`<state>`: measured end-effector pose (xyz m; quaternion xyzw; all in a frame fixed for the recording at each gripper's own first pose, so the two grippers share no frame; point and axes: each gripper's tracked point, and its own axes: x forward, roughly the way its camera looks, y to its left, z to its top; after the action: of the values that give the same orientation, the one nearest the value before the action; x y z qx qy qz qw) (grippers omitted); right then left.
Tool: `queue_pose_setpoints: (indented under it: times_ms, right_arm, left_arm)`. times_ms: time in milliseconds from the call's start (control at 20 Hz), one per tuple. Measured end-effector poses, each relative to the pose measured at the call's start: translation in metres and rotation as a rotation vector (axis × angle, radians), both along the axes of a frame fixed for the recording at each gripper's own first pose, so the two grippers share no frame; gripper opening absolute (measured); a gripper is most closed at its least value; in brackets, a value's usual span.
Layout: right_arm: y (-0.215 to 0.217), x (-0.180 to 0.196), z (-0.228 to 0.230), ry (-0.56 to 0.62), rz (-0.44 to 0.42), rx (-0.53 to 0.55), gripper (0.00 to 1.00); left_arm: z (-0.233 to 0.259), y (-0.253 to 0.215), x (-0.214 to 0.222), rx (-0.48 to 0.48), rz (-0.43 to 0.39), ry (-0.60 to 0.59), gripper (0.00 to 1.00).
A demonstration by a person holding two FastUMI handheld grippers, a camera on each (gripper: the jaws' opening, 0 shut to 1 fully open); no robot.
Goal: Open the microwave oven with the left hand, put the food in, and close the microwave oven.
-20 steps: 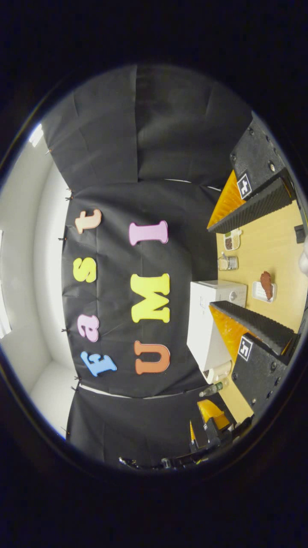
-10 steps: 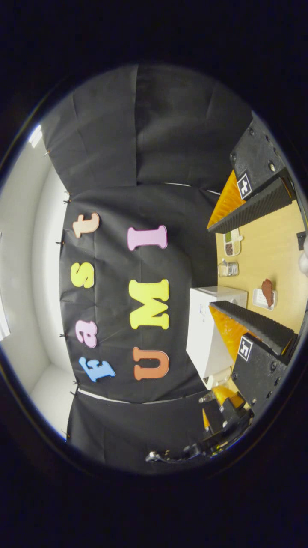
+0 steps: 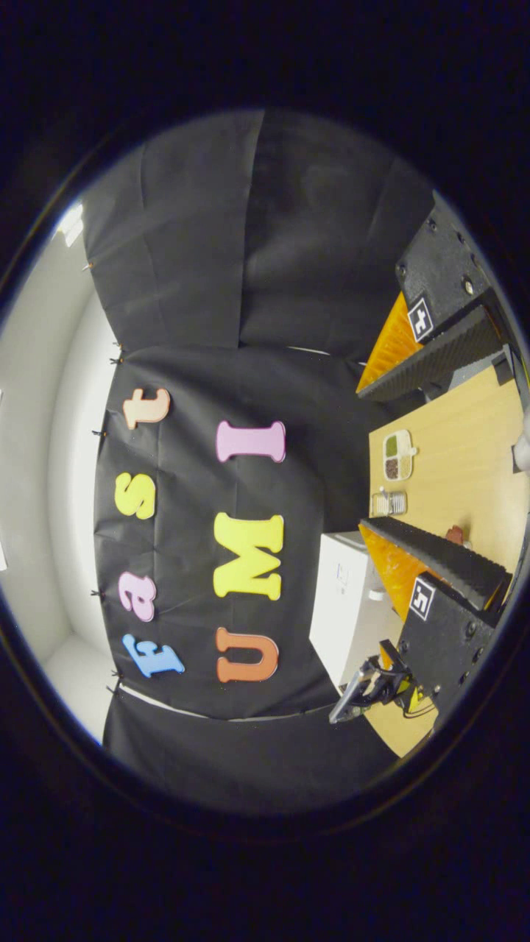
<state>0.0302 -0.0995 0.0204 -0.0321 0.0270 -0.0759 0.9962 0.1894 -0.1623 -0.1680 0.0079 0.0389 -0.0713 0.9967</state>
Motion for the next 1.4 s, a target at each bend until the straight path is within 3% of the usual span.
queue_pose_setpoints:
  times_ms: [100, 150, 200, 250, 300, 350, 400, 450, 550, 600, 650, 700, 750, 800, 850, 900, 950, 1000, 1100, 1150, 1400]
  right_arm:
    - [-0.007, 0.0, -0.002, 0.018, -0.017, -0.007, 1.0]
    - [-0.013, 0.0, -0.004, 0.025, -0.029, -0.007, 0.91]
    - [-0.018, 0.0, -0.004, 0.027, -0.041, -0.009, 1.0]
    - [-0.024, 0.0, -0.004, 0.029, -0.055, -0.016, 1.0]
    - [-0.029, 0.001, -0.005, 0.034, -0.07, -0.022, 0.91]
    - [-0.032, 0.001, -0.007, 0.041, -0.076, -0.022, 1.0]
    - [-0.034, 0.002, -0.008, 0.046, -0.081, -0.021, 1.0]
    - [-0.035, 0.002, -0.009, 0.051, -0.082, -0.021, 1.0]
    - [-0.037, 0.005, -0.01, 0.062, -0.082, -0.026, 1.0]
    - [-0.038, 0.006, -0.009, 0.059, -0.081, -0.025, 1.0]
    - [-0.038, 0.009, -0.009, 0.059, -0.08, -0.023, 0.92]
    - [-0.037, 0.01, -0.009, 0.062, -0.075, -0.024, 1.0]
    - [-0.036, 0.012, -0.008, 0.062, -0.069, -0.027, 1.0]
    - [-0.036, 0.014, -0.008, 0.062, -0.067, -0.029, 0.91]
    - [-0.035, 0.015, -0.008, 0.061, -0.063, -0.025, 1.0]
    - [-0.035, 0.015, -0.008, 0.061, -0.061, -0.02, 1.0]
    - [-0.034, 0.017, -0.009, 0.062, -0.055, -0.018, 0.91]
    - [-0.034, 0.018, -0.011, 0.071, -0.054, -0.015, 0.99]
    - [-0.033, 0.017, -0.013, 0.074, -0.045, -0.005, 1.0]
    - [-0.033, 0.017, -0.013, 0.073, -0.043, -0.004, 1.0]
    - [-0.023, 0.017, -0.013, 0.08, -0.017, -0.005, 1.0]
  left_arm:
    - [-0.018, -0.006, 0.032, -0.009, 0.013, 0.02, 0.96]
    - [-0.026, -0.008, 0.045, -0.017, 0.02, 0.034, 0.96]
    - [-0.033, -0.011, 0.056, -0.025, 0.028, 0.042, 0.96]
    - [-0.039, -0.012, 0.067, -0.028, 0.036, 0.048, 0.96]
    - [-0.045, -0.012, 0.076, -0.028, 0.044, 0.059, 0.96]
    - [-0.049, -0.012, 0.084, -0.03, 0.051, 0.068, 0.96]
    - [-0.051, -0.012, 0.089, -0.034, 0.053, 0.072, 0.88]
    - [-0.053, -0.013, 0.093, -0.039, 0.058, 0.079, 0.95]
    - [-0.056, -0.014, 0.101, -0.038, 0.051, 0.087, 0.92]
    - [-0.057, -0.013, 0.098, -0.043, 0.054, 0.093, 0.85]
    - [-0.057, -0.014, 0.099, -0.04, 0.054, 0.087, 0.79]
    - [-0.06, -0.013, 0.099, -0.032, 0.059, 0.094, 0.73]
    - [-0.06, -0.013, 0.097, -0.041, 0.05, 0.105, 0.56]
    - [-0.065, -0.017, 0.097, -0.059, 0.044, 0.116, 0.45]
    - [-0.064, -0.018, 0.098, -0.063, 0.044, 0.117, 0.28]
    - [-0.062, -0.017, 0.096, -0.06, 0.042, 0.115, 0.28]
    - [-0.062, -0.016, 0.094, -0.061, 0.044, 0.116, 0.24]
    - [-0.062, -0.016, 0.095, -0.064, 0.044, 0.116, 0.09]
    - [-0.063, -0.016, 0.096, -0.058, 0.038, 0.114, 0.22]
    - [-0.062, -0.016, 0.095, -0.043, 0.04, 0.11, 0.14]
    - [-0.063, -0.013, 0.081, -0.052, 0.03, 0.15, 0.14]
